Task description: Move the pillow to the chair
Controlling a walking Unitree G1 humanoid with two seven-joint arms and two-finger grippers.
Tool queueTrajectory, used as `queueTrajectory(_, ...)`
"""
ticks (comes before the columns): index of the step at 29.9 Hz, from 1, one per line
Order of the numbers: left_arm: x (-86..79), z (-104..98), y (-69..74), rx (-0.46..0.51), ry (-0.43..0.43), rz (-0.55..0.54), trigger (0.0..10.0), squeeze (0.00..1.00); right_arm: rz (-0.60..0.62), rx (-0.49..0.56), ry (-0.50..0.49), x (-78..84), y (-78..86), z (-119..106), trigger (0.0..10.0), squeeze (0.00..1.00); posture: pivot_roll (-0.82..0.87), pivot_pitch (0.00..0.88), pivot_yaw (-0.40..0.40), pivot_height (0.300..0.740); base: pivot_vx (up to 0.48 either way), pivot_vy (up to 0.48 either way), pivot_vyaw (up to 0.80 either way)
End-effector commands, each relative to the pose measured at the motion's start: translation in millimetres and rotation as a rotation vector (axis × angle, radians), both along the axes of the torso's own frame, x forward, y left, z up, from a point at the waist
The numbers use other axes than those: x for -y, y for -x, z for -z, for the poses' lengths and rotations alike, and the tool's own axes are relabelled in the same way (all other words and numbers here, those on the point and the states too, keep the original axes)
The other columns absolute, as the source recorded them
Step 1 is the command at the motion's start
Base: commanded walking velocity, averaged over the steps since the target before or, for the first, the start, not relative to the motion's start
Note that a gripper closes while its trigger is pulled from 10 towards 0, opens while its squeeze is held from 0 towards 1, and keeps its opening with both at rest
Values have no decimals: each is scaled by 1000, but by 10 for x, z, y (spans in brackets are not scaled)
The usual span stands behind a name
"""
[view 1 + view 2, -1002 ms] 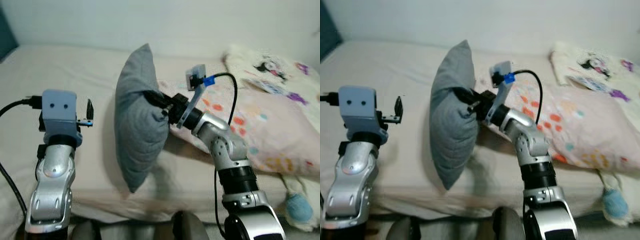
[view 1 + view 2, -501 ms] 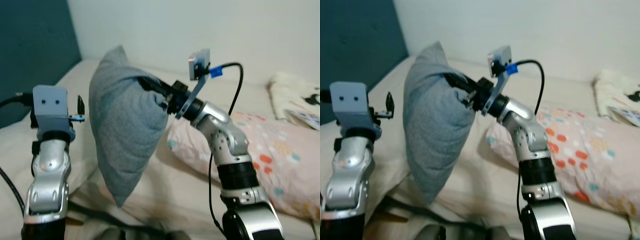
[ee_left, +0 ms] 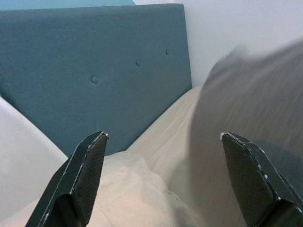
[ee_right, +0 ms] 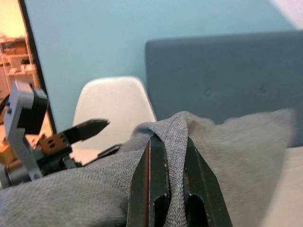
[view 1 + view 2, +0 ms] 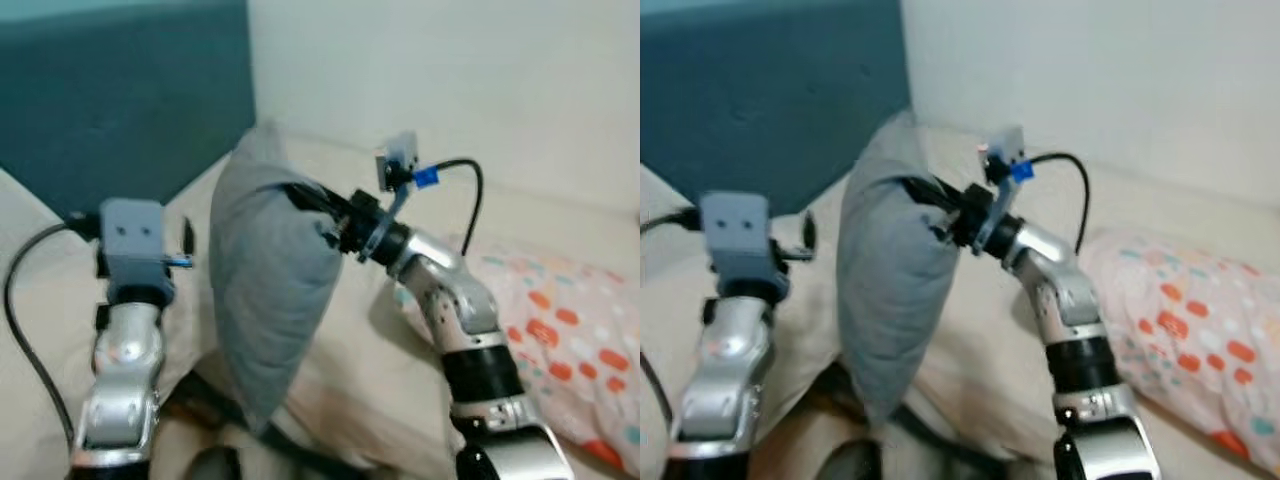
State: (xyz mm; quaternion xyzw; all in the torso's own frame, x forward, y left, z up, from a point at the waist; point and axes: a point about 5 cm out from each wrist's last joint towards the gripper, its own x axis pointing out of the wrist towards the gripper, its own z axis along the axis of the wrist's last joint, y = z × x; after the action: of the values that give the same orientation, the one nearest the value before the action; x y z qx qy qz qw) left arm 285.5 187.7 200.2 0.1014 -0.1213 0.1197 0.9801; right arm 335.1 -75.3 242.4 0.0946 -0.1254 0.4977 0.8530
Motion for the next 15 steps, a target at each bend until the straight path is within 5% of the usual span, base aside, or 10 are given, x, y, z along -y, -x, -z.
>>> queueTrajectory(1,-40,118,13,-47,1,-17,10000,0,-10,52,-21,-41,31,-73,0,0,-8,0,-92,545,0,0,800)
queueTrajectory(5,26,205,34,-74,3,11,10000,0,39,36,-44,-11,6,-51,0,0,-7,0,-90,545,0,0,622)
queueTrajectory(15,191,359,88,-115,13,69,10000,0,78,-7,-85,79,-61,-44,0,0,-10,0,-89,570,0,0,0)
